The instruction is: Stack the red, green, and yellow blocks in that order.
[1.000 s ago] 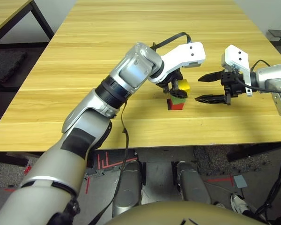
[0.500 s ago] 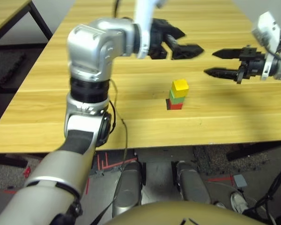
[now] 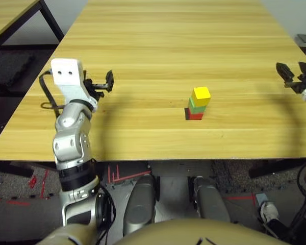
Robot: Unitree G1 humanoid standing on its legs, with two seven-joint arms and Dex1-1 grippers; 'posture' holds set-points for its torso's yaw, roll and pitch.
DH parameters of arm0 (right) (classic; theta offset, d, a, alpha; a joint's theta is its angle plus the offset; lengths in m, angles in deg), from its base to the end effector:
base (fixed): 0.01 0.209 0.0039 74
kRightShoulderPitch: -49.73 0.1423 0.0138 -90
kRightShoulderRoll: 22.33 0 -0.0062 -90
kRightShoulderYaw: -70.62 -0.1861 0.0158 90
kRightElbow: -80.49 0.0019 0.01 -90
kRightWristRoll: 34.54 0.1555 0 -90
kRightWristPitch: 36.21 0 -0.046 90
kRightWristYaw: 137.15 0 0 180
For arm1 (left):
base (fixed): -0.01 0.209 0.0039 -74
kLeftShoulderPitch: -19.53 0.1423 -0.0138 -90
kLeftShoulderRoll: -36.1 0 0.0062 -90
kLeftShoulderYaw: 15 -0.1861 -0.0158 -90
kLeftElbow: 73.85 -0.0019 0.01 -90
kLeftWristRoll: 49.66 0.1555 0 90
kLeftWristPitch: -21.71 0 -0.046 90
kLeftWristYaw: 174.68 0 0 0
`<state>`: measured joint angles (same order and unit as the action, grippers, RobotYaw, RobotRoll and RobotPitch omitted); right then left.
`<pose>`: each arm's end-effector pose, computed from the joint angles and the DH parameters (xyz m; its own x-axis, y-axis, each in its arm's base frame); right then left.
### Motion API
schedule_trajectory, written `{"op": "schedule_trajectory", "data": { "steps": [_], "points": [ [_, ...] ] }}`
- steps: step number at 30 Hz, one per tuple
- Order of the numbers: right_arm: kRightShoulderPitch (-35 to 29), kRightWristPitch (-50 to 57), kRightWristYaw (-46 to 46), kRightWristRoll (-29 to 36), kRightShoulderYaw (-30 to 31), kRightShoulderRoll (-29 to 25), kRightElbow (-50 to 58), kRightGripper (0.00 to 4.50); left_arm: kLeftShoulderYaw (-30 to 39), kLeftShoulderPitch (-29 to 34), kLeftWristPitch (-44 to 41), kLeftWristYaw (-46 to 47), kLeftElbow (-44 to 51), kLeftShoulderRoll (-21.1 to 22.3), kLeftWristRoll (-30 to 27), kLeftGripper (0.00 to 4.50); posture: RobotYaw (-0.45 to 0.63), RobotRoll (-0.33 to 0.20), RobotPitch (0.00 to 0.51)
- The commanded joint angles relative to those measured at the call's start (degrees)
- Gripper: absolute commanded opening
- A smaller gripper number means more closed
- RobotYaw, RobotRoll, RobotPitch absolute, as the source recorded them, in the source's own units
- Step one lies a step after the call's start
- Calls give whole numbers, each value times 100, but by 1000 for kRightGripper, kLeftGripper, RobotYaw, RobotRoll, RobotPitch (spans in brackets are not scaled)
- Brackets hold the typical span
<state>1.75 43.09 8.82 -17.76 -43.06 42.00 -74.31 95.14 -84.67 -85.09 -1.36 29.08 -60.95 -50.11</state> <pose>0.2874 -0.3835 0.1308 0.9954 -0.0670 0.0679 0.0674 0.9977 -0.0033 0.2453 0.2320 0.1386 0.9644 0.1707 0.2021 -0.1910 0.9779 0.0855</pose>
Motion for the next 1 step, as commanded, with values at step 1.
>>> {"op": "schedule_trajectory", "data": {
  "steps": [1],
  "points": [
    [-78,-296,171,-56,-100,-77,-364,4500,-112,378,570,383,-227,-170,164,4438,170,-159,96]
  ]
}}
